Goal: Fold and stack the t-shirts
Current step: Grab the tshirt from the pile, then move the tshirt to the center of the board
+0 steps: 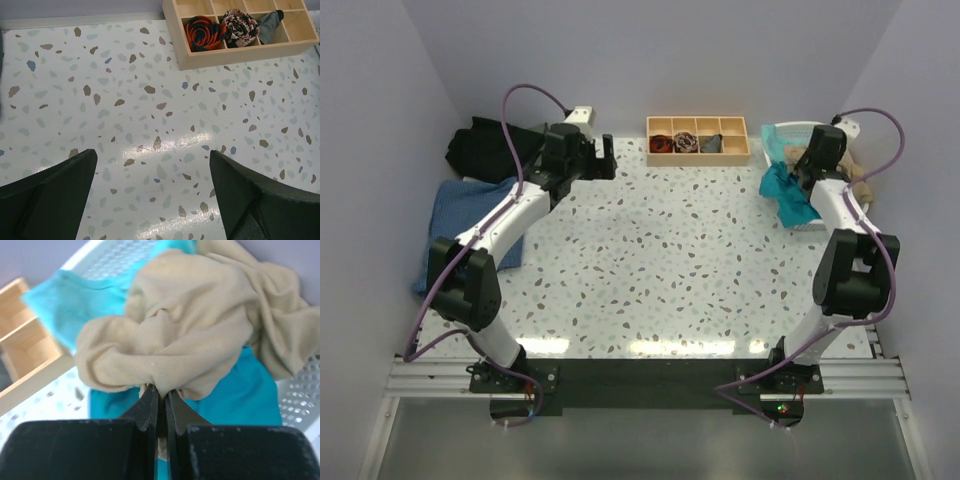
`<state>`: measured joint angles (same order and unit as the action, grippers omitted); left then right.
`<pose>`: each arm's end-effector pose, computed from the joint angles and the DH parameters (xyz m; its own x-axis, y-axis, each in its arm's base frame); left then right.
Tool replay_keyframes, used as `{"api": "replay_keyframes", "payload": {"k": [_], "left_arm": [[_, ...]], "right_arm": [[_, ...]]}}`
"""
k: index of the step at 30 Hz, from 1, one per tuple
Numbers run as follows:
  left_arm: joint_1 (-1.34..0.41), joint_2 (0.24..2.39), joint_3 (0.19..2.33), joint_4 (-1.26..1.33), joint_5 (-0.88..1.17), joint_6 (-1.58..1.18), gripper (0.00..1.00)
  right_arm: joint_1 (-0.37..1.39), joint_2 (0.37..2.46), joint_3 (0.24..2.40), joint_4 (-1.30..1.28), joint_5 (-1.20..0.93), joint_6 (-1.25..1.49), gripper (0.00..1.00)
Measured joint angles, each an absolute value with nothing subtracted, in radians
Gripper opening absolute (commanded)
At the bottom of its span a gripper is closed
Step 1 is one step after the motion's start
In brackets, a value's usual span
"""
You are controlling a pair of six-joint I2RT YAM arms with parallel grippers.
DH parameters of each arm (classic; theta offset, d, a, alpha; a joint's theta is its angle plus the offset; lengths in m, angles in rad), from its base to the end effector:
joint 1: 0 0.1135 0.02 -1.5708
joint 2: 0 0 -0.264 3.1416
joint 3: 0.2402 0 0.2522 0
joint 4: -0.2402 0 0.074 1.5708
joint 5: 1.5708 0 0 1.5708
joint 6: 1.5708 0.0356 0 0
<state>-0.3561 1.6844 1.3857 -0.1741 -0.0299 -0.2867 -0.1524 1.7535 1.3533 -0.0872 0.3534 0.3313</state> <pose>0.3746 -0.1382 0.3112 -0.5009 -0.1153 -0.8578 0.1896 0.9524 -0.2387 0.4052 -0.0747 0.2826 -0.2931 0.3538 -0.8882 0.5711 0.8099 0.1341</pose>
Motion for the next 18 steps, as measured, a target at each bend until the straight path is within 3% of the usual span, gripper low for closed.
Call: {"api": "replay_keyframes", "payload": {"k": [9, 18], "left_arm": [[-0.356, 1.672, 1.370, -0.173, -0.094, -0.292, 1.00], [-0.356, 1.494, 1.252, -0.126, -0.173, -0.331, 1.00]], "right_arm": [[-0.007, 1.563, 1.547, -0.195, 0.065, 0.213, 0.00], [0.017, 1.366, 1.974, -0.405, -0.332, 0.190, 0.00]]}}
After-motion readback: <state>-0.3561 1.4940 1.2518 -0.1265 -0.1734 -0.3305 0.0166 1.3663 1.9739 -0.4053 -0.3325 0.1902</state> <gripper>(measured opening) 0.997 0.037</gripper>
